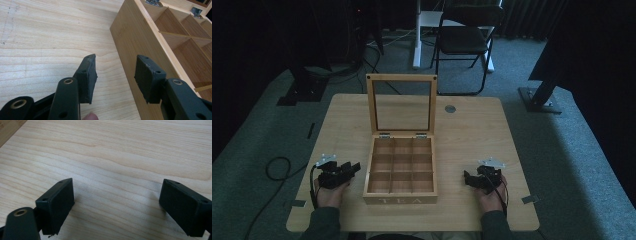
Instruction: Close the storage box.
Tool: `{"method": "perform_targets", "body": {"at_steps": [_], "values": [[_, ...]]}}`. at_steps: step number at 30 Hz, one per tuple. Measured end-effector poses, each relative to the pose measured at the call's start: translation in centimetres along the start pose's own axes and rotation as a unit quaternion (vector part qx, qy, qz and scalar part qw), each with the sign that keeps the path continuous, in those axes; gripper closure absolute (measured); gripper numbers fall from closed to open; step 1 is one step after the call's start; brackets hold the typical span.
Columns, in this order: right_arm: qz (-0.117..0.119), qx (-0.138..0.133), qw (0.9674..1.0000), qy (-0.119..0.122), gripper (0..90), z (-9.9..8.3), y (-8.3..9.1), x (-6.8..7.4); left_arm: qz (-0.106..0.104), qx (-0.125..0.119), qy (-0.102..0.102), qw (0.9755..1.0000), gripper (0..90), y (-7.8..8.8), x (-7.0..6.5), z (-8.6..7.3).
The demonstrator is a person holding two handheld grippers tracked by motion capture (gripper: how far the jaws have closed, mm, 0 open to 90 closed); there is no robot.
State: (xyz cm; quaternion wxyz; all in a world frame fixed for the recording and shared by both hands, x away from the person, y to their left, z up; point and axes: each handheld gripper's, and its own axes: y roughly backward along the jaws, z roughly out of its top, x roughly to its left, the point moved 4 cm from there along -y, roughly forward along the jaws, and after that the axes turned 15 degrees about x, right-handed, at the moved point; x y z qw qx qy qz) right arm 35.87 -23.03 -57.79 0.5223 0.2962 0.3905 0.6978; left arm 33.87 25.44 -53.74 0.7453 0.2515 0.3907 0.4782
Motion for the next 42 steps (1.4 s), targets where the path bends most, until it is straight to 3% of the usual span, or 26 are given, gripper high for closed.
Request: {"method": "perform_targets", "body": {"at_steps": [8, 15, 19, 23, 26, 31, 42], "values": [[0.002, -0.004, 1.0, 0.002, 15.9, 0.1, 0.0, 0.1, 0.007, 0.0, -0.003, 1.0, 51.6, 0.1, 0.0, 0.0], [0.005, 0.008, 0.9999, 0.007, 15.9, 0.3, 0.0, 0.1, 0.029, 0.005, -0.025, 0.9993, 51.3, 0.0, -0.3, 0.0], [0.005, 0.03, 0.9994, 0.013, 32.5, 0.7, 0.5, 0.8, 0.035, 0.006, -0.03, 0.9989, 51.3, 0.0, -0.4, 0.0], [0.016, 0.013, 0.9995, 0.024, 44.8, 1.4, 1.4, 1.7, 0.045, 0.007, -0.036, 0.9983, 51.4, 0.0, -0.3, 0.0], [0.031, -0.007, 0.999, 0.031, 48.0, 2.1, 2.4, 2.2, 0.05, 0.01, -0.041, 0.9978, 51.5, 0.0, -0.4, 0.0], [0.038, -0.021, 0.9982, 0.042, 44.0, 3.2, 3.0, 3.0, 0.056, 0.01, -0.044, 0.9974, 51.6, 0.0, -0.4, 0.0], [0.059, -0.046, 0.9956, 0.055, 45.4, 5.6, 4.1, 4.4, 0.057, 0.009, -0.041, 0.9975, 51.3, 0.0, -0.3, 0.0]]}}
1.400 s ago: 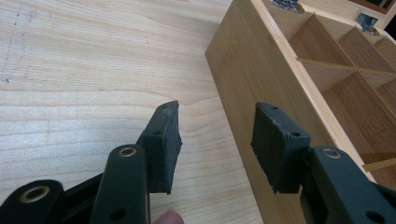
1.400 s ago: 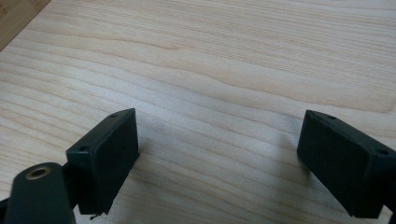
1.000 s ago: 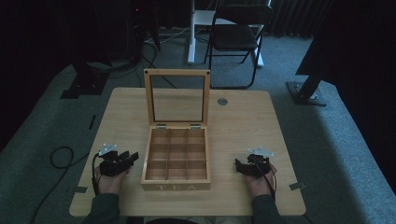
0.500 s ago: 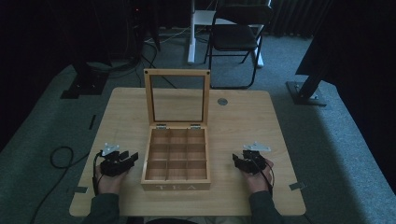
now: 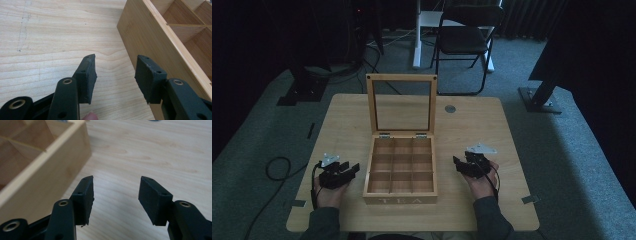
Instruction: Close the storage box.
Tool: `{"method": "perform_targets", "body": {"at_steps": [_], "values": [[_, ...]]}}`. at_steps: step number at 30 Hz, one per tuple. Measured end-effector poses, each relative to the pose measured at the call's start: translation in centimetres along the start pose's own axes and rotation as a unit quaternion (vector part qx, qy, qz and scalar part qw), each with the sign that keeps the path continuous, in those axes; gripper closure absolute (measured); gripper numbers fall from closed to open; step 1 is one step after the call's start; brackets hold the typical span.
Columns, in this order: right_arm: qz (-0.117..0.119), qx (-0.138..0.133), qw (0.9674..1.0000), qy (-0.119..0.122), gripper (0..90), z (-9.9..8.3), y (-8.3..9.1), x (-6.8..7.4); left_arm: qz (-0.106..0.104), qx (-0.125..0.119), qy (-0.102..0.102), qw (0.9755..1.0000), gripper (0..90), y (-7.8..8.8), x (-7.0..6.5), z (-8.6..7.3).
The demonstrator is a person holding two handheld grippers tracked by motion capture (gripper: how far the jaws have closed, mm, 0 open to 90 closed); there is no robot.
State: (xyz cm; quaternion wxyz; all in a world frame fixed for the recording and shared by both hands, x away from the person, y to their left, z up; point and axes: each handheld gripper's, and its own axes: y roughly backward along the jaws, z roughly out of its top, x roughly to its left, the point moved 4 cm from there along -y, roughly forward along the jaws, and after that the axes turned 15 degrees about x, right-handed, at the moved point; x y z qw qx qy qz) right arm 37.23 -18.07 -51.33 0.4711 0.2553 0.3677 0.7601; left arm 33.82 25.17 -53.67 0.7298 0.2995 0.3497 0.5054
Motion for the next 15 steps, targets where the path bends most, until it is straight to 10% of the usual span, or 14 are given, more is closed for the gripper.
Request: {"method": "perform_targets", "body": {"at_steps": [15], "values": [[0.032, -0.016, 0.9993, 0.014, 41.6, 3.6, -0.4, 1.5, 0.0, 0.002, -0.004, 1.0, 49.2, -0.1, -0.1, 0.0]]}}
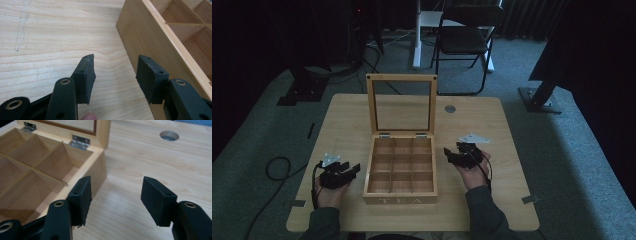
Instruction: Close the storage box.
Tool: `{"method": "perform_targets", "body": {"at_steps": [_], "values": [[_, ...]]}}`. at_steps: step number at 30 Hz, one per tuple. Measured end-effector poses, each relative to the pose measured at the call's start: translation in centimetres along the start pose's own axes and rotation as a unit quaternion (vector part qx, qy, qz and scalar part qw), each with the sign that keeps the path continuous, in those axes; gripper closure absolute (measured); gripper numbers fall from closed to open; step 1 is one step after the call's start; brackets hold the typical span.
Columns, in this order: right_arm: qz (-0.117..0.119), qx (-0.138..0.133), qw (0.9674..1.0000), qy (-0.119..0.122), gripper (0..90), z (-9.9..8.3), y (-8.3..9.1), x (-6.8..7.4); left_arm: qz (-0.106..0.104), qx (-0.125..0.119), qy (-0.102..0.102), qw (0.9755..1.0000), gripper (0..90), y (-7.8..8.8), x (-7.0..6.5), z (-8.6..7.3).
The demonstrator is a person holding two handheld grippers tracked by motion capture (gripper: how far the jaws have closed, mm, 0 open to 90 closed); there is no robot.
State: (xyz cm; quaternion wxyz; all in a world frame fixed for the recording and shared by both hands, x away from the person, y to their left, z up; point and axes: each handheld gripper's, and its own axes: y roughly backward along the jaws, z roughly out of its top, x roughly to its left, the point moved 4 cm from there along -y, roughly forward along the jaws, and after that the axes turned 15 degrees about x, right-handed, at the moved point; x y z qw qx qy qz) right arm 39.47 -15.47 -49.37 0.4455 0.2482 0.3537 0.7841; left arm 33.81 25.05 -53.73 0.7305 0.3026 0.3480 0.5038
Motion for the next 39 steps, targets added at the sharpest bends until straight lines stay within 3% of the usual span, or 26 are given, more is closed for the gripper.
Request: {"method": "perform_targets", "body": {"at_steps": [16, 21, 39], "values": [[0.02, 0.002, 0.999, 0.04, 44.5, 2.9, -0.9, 1.2, 0.0, 0.0, 0.001, 1.0, 48.3, 0.0, -0.1, 0.0], [0.037, -0.006, 0.9986, 0.036, 45.2, 3.9, -1.0, 1.3, 0.0, 0.001, 0.001, 1.0, 47.9, -0.1, -0.1, 0.0], [0.039, -0.019, 0.998, 0.046, 47.6, 7.9, -2.8, 0.6, 0.001, 0.006, -0.003, 1.0, 46.8, -0.3, -0.4, 0.0]]}}
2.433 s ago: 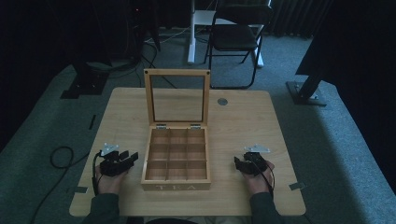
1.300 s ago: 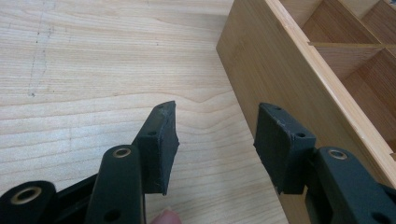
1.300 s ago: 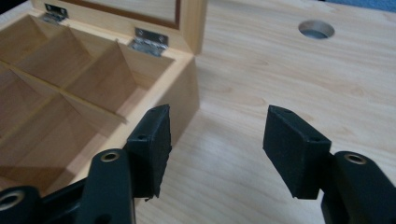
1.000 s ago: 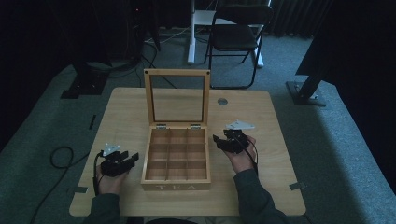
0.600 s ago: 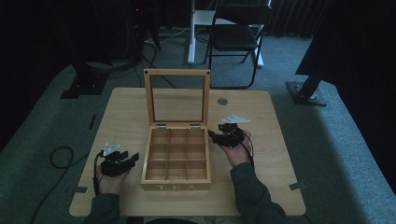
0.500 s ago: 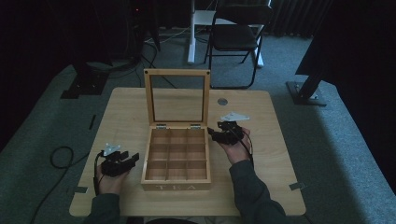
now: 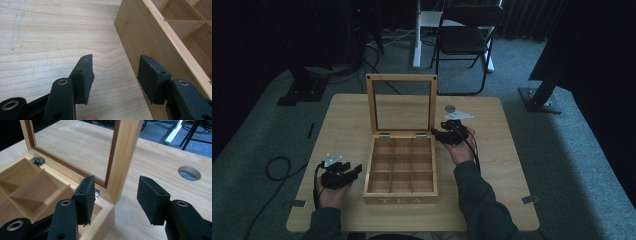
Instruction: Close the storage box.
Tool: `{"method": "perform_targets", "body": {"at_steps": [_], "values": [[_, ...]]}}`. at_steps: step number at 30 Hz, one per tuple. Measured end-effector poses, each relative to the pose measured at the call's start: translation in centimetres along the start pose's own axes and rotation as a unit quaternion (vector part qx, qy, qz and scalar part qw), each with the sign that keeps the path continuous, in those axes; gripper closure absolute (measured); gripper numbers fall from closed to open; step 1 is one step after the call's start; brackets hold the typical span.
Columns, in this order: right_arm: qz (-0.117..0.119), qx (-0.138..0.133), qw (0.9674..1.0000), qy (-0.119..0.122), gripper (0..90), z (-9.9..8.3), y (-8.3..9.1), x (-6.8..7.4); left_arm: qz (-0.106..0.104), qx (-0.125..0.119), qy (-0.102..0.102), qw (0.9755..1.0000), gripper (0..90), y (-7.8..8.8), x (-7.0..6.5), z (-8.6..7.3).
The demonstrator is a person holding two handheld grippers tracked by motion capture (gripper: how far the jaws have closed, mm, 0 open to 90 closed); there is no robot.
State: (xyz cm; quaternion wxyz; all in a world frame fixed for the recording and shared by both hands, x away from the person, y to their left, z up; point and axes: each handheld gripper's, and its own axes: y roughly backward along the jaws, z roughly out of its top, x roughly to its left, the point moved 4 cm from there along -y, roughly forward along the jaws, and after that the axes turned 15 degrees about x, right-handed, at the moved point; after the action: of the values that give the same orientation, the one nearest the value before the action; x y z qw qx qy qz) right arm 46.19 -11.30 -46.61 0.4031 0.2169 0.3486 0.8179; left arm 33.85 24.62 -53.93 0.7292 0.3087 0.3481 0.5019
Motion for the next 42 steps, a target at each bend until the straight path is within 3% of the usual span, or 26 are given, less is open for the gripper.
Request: {"method": "perform_targets", "body": {"at_steps": [12, 16, 26, 30, 33, 42], "values": [[0.004, -0.012, 0.9999, 0.006, 44.4, 2.6, -1.4, 0.2, 0.0, -0.002, 0.005, 1.0, 46.8, 0.0, 0.1, 0.1], [0.012, -0.015, 0.9998, -0.004, 44.8, 3.3, -1.4, -0.1, 0.001, -0.003, 0.005, 1.0, 46.8, 0.1, 0.2, 0.1], [0.02, -0.012, 0.9995, 0.021, 44.7, 4.7, -1.8, -0.6, -0.002, -0.004, 0.011, 0.9999, 46.8, 0.2, 0.2, 0.2], [0.026, -0.009, 0.9994, 0.02, 46.6, 4.9, -2.0, -0.7, -0.004, -0.004, 0.009, 0.9999, 46.7, 0.2, 0.1, 0.3], [0.025, -0.008, 0.9996, 0.013, 52.7, 4.8, -1.6, -0.7, -0.007, -0.006, 0.009, 0.9999, 46.8, 0.3, 0.1, 0.5], [0.009, -0.019, 0.9993, 0.03, 56.5, 4.2, -0.8, -0.2, -0.005, -0.018, 0.006, 0.9998, 46.8, 0.9, -0.2, 1.8]]}}
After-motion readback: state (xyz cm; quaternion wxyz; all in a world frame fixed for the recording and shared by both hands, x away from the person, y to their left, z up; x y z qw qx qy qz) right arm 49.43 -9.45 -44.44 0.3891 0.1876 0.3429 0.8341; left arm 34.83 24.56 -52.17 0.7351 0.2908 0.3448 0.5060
